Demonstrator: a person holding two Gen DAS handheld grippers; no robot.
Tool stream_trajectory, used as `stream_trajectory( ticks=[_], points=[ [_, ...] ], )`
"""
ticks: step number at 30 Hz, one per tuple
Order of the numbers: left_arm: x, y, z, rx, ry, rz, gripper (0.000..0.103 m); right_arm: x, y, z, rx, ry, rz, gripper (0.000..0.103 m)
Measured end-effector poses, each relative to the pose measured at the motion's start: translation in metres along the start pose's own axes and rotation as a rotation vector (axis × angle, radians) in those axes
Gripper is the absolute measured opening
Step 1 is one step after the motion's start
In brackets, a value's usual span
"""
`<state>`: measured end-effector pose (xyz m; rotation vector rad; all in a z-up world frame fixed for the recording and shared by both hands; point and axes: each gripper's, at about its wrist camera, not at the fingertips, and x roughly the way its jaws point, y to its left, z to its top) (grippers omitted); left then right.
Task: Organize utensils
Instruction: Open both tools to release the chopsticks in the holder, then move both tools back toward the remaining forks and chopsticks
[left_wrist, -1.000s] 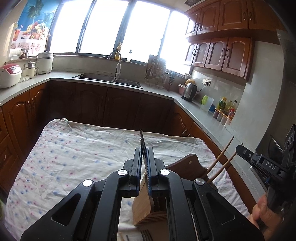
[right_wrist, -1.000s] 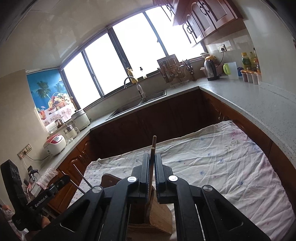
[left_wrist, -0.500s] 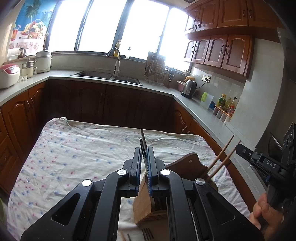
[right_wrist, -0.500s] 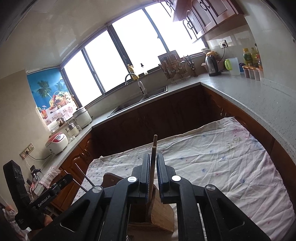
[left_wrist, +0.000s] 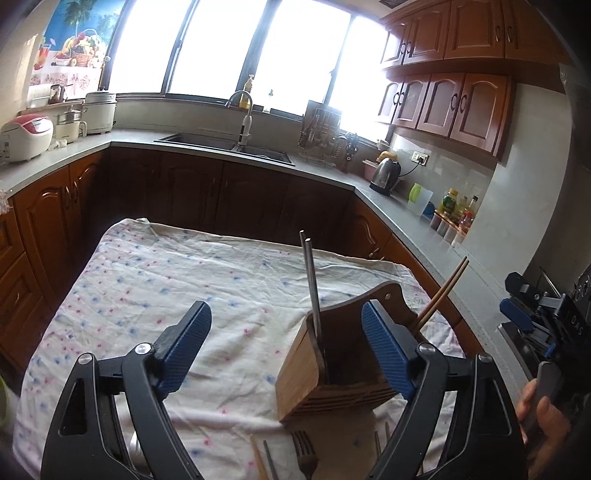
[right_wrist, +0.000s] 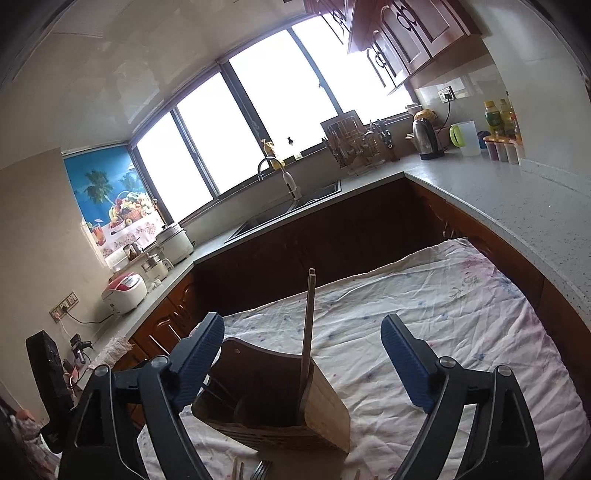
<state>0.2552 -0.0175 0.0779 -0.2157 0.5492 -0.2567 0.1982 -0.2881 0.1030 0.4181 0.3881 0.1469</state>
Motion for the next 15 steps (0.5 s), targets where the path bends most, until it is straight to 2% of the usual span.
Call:
stream_trajectory(
  ticks=[3, 15],
  points=[
    [-0.008, 0.005, -0.007, -0.005, 0.012, 0.011, 0.091, -0.011, 0.001, -0.004, -0.013, -0.005, -0.006, 0.091],
    [-0.045, 0.021, -0.058, -0.051, 0.097, 0.024, 0.092, -0.06, -0.005, -0.043, 0.005, 0.036, -0.018, 0.092]
  ],
)
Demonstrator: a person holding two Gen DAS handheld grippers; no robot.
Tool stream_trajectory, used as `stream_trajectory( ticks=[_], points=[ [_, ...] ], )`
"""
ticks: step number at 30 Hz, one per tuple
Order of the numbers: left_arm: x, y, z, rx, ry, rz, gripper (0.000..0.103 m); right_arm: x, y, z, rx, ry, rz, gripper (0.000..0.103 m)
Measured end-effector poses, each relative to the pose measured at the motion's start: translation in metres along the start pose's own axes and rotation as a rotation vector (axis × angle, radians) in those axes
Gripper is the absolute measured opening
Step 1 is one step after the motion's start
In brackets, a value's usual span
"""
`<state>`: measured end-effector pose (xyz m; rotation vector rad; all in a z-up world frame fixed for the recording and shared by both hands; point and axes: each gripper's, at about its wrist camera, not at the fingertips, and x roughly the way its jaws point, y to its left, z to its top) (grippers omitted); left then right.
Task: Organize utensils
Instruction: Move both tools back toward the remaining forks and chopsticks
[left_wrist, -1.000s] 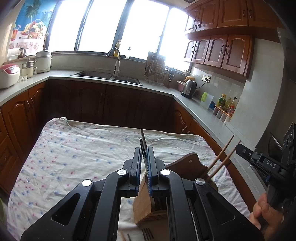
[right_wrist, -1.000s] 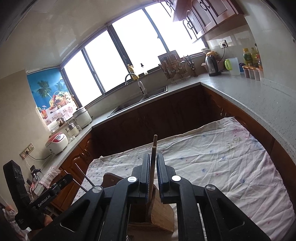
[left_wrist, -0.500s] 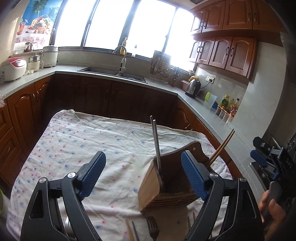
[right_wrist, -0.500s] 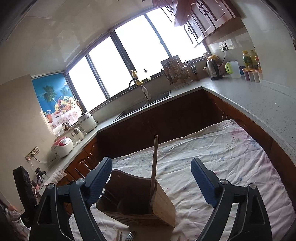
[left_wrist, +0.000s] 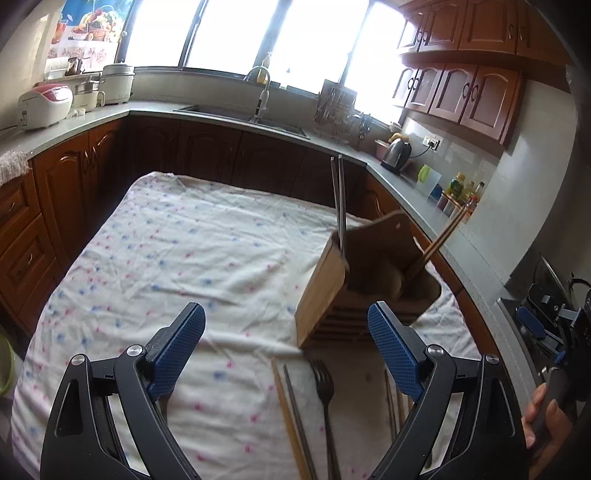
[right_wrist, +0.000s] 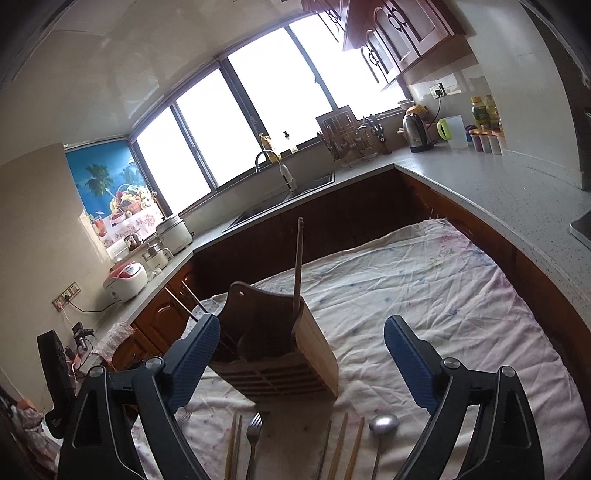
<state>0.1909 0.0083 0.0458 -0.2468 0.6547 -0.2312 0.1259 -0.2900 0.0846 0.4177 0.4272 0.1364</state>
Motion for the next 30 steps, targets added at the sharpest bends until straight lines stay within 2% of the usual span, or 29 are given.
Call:
stream_trajectory(
  ticks=[13, 23, 25, 28, 30],
  points=[
    [-0.034, 0.006, -0.05, 0.012, 0.029, 0.014, 0.092, -0.039, 0.002, -0.06, -0.017, 0.051, -0.043, 0.092],
    [-0.032, 0.014, -0.068, 0.014, 0.069, 0.055, 0.092, -0.037, 0.004, -0.093, -0.051, 0.109, -0.076, 0.091],
    [-0.029, 0.014, -0.068, 0.018, 0.076, 0.062, 0.092, -0.034, 0.006, -0.095, -0.056, 0.116, -0.081, 0.087],
    [-0.023, 0.014, -0.068, 0.025, 0.089, 0.069, 0.091, -0.028, 0.007, -0.096, -0.06, 0.136, -0.088, 0.07],
    [-0.02, 0.015, -0.067, 0.029, 0.093, 0.072, 0.089, -0.022, 0.006, -0.098, -0.063, 0.156, -0.092, 0.054]
  ],
)
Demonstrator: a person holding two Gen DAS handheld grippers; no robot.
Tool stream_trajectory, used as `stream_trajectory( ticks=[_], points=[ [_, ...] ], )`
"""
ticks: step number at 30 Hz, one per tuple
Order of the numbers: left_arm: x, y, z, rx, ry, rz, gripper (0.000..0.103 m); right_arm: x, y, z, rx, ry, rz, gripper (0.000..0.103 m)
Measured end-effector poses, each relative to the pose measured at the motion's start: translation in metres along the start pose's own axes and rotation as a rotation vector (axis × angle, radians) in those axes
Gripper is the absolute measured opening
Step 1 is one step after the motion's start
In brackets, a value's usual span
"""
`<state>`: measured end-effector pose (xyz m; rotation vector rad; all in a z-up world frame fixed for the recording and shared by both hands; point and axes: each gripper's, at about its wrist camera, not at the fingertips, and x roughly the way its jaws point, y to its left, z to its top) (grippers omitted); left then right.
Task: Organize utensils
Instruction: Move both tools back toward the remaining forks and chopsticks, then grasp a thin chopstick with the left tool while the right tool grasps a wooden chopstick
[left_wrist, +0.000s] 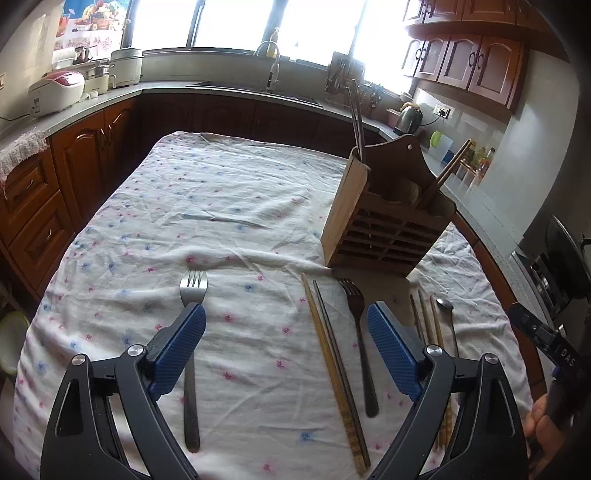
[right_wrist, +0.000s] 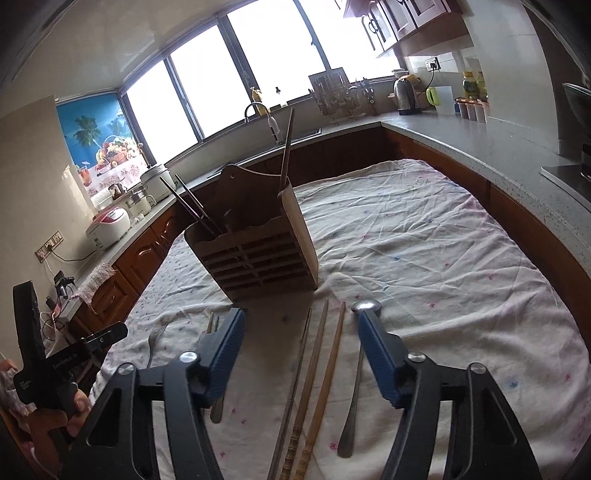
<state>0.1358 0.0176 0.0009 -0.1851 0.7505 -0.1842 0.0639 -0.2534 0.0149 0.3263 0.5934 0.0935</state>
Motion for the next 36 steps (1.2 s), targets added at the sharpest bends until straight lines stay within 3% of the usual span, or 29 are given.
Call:
stream_trajectory(
  ticks=[3, 14, 25, 30, 36],
  points=[
    [0.01, 0.001, 0.002, 0.003, 0.029, -0.005, 0.078, 0.01, 0.0, 0.0, -0.005, 0.03, -0.004, 0.042],
    [0.062, -0.011, 0.008, 0.048, 0.156, -0.018, 0.057, 0.046, -0.003, -0.001, 0.0, 0.125, 0.005, 0.025],
    [0.106, -0.02, 0.016, 0.075, 0.234, -0.009, 0.041, 0.087, -0.007, -0.002, 0.0, 0.216, -0.003, 0.019],
    [0.122, -0.02, 0.018, 0.076, 0.257, -0.003, 0.038, 0.106, -0.007, -0.002, -0.006, 0.251, -0.013, 0.019],
    [0.138, -0.021, 0.015, 0.095, 0.29, 0.009, 0.025, 0.122, -0.012, -0.003, -0.005, 0.278, -0.034, 0.019]
  ],
)
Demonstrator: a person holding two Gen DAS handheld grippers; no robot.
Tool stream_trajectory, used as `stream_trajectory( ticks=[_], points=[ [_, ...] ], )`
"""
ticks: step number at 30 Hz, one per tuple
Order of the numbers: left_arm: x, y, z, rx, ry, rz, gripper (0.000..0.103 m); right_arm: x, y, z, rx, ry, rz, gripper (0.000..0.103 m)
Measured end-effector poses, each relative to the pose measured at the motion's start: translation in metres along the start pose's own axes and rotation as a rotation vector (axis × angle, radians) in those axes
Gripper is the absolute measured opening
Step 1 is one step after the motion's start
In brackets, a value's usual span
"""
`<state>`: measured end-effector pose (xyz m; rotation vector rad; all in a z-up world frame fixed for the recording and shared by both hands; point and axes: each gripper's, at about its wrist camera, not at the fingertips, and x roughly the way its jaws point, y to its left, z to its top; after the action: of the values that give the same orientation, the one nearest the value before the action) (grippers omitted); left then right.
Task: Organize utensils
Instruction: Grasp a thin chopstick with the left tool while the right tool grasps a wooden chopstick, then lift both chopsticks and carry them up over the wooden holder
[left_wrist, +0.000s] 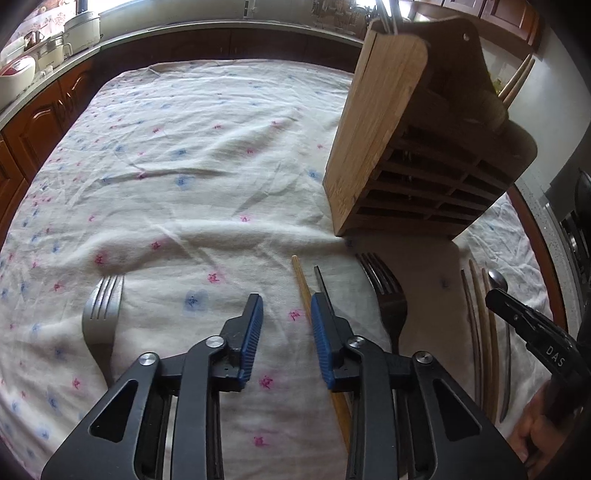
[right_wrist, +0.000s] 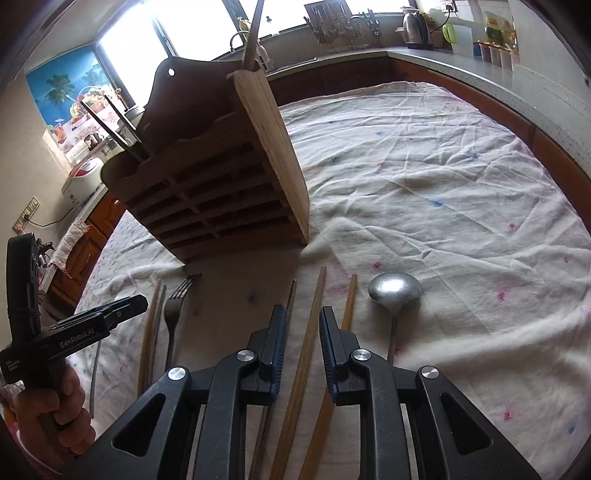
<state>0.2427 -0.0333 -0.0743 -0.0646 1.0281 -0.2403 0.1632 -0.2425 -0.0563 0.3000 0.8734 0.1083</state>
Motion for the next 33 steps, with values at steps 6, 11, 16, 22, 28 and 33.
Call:
stream_trajectory(
  ticks=[6, 11, 16, 22, 28, 33],
  points=[
    [0.006, -0.01, 0.004, 0.05, 0.006, 0.022, 0.023, 0.014, -0.003, 0.0, -0.003, 0.029, -0.011, 0.019],
    [0.006, -0.02, 0.0, 0.138, 0.011, 0.041, 0.015, 0.016, 0.0, 0.002, -0.021, 0.03, -0.02, 0.018],
    [0.0, -0.017, -0.007, 0.165, 0.032, 0.003, 0.009, 0.016, -0.001, 0.003, -0.026, 0.037, -0.023, 0.014],
    [0.003, -0.022, -0.004, 0.176, 0.028, 0.026, 0.01, 0.023, 0.006, 0.009, -0.057, 0.044, -0.054, 0.014],
    [0.001, -0.032, -0.012, 0.21, -0.005, 0.053, 0.008, 0.03, 0.023, 0.008, -0.15, 0.028, -0.139, 0.014],
    [-0.012, -0.021, -0.013, 0.162, -0.024, 0.009, 0.005, 0.026, 0.022, 0.007, -0.121, 0.034, -0.095, 0.007]
  ],
)
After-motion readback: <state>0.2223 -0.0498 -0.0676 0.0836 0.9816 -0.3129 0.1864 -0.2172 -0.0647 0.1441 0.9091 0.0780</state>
